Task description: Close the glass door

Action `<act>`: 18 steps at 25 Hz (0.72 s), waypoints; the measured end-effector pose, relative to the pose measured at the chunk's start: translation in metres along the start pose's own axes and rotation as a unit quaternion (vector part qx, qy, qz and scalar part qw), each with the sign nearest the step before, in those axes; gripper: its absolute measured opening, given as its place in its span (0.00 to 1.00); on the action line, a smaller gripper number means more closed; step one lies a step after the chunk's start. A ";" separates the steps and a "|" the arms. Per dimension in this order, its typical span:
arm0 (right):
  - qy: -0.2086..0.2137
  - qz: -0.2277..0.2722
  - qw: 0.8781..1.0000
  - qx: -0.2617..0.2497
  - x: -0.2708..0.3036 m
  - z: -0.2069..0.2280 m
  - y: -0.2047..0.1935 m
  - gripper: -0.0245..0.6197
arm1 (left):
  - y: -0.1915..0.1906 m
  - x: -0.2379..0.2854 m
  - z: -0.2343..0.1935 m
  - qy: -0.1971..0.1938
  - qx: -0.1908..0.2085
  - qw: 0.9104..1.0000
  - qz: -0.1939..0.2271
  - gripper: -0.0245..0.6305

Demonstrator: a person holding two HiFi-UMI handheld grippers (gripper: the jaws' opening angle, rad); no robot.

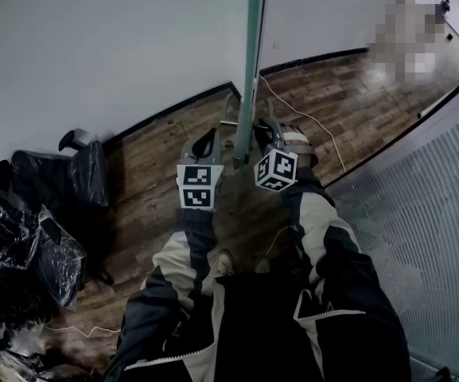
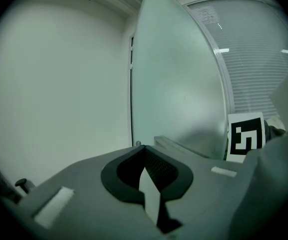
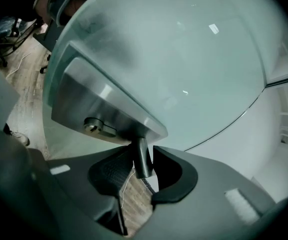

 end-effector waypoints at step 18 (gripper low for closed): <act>-0.005 -0.021 0.999 0.033 -0.067 0.035 -0.110 0.28 | 0.002 0.034 0.071 -0.054 0.013 0.998 0.001 0.04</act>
Point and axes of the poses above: the fingertips, and each gripper's own axes: x forward along the fingers, z to its right, y out of its top, the point moved 7 cm from there along -x, backward along the fingers, and after that the axes turned 13 degrees about z, right-handed, at the moved point
